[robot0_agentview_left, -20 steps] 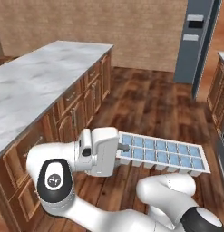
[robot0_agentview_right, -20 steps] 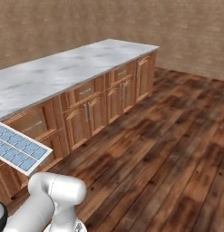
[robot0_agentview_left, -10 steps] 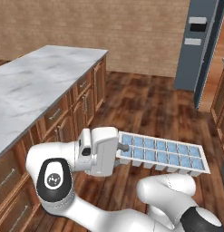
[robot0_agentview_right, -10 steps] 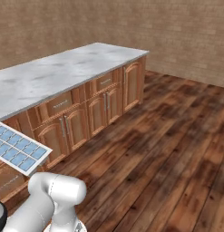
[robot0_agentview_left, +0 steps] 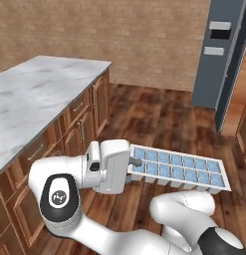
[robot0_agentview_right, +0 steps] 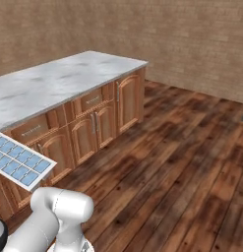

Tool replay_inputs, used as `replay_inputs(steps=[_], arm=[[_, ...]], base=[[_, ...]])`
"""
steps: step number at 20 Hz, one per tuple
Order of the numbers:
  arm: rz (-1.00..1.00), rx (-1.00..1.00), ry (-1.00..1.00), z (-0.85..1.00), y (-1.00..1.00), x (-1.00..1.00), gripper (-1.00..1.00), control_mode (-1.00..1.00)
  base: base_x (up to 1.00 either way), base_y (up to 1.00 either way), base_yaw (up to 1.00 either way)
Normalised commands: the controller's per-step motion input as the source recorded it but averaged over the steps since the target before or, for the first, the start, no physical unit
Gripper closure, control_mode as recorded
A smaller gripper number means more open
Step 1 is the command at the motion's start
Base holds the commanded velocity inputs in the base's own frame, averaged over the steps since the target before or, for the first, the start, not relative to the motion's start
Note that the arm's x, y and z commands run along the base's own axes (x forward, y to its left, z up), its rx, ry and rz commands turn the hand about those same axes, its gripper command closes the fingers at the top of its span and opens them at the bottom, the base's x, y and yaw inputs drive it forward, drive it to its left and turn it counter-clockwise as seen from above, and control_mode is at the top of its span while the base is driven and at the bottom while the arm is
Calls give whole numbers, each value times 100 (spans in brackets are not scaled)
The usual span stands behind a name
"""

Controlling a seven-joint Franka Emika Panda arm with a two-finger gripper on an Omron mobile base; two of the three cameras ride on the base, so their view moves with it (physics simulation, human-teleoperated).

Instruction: The ice cube tray has been filled with water. Take the tray and place it in the freezer to make ice. Close the freezer door after placing the tray.

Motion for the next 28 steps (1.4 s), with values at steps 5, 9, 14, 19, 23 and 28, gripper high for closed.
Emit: replay_inputs(steps=[5, 9, 14, 19, 23, 28], arm=[[0, 0, 0, 0, 0, 0, 100, 100], [0, 0, 0, 0, 0, 0, 100, 100], [0, 0, 0, 0, 0, 0, 100, 100], [0, 0, 0, 0, 0, 0, 100, 100], [0, 0, 0, 0, 0, 0, 100, 100], [0, 0, 0, 0, 0, 0, 100, 100]], base=[[100, -18, -1], [100, -19, -1], [100, -14, -5], [100, -2, -13], [100, -1, -16], [100, -2, -22]])
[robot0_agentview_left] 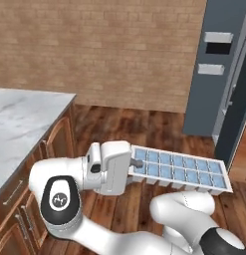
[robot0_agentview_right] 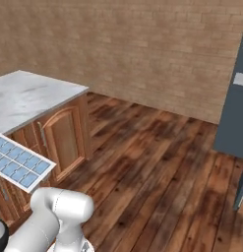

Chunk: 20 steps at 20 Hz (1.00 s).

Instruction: The ice cube tray has been filled with water. Take the tray and place it in the freezer to make ice. Close the freezer door after placing the tray.

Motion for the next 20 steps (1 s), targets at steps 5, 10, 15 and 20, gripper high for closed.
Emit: replay_inputs(steps=[5, 10, 15, 20], arm=[[0, 0, 0, 0, 0, 0, 100, 100], [0, 0, 0, 0, 0, 0, 100, 100], [0, 0, 0, 0, 0, 0, 100, 100], [0, 0, 0, 0, 0, 0, 100, 100]], base=[[100, 0, -32], [100, 0, -33], [100, 2, -39], [100, 12, -38]])
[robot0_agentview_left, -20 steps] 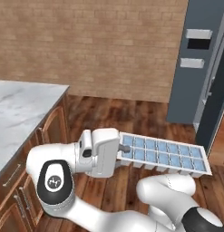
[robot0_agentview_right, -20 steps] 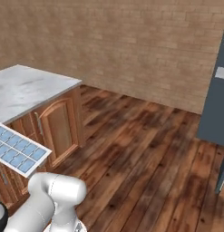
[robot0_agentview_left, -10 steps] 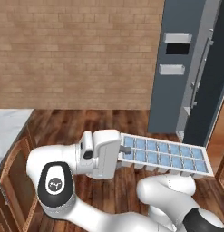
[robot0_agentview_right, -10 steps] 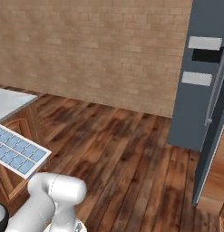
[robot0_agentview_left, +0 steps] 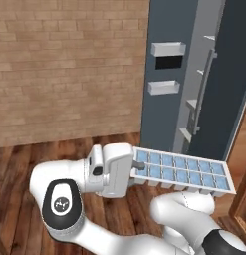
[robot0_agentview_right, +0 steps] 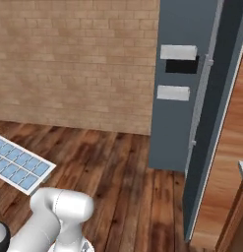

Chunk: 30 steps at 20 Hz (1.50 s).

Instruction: The ice cube tray has been filled with water. Take the tray and place it in the freezer to make ice. Close the freezer door after placing the tray.

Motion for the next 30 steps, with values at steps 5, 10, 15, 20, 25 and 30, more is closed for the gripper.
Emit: replay_inputs(steps=[5, 10, 15, 20, 25, 30], arm=[[0, 0, 0, 0, 0, 0, 100, 100], [0, 0, 0, 0, 0, 0, 100, 100], [0, 0, 0, 0, 0, 0, 100, 100], [0, 0, 0, 0, 0, 0, 100, 100], [0, 0, 0, 0, 0, 0, 100, 100], [0, 0, 0, 0, 0, 0, 100, 100]], base=[[100, 33, -40], [100, 39, -41], [100, 64, -44], [95, 57, -44], [71, 30, -39], [51, 26, -45]])
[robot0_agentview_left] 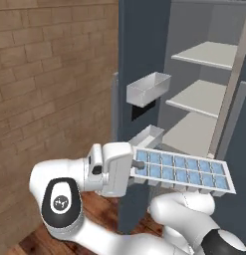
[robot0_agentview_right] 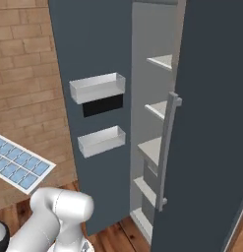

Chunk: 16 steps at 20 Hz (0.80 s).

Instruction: The ice cube tray has been filled with water. Take the tray and place it in the freezer to make ice. Close the freezer door after placing the tray.

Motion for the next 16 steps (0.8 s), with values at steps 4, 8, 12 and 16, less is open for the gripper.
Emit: replay_inputs(steps=[4, 8, 12, 16], arm=[[0, 0, 0, 0, 0, 0, 100, 100], [0, 0, 0, 0, 0, 0, 100, 100], [0, 0, 0, 0, 0, 0, 100, 100], [0, 0, 0, 0, 0, 0, 100, 100]], base=[[25, 21, -46], [38, 38, -51], [54, 33, -42], [61, 14, -33]])
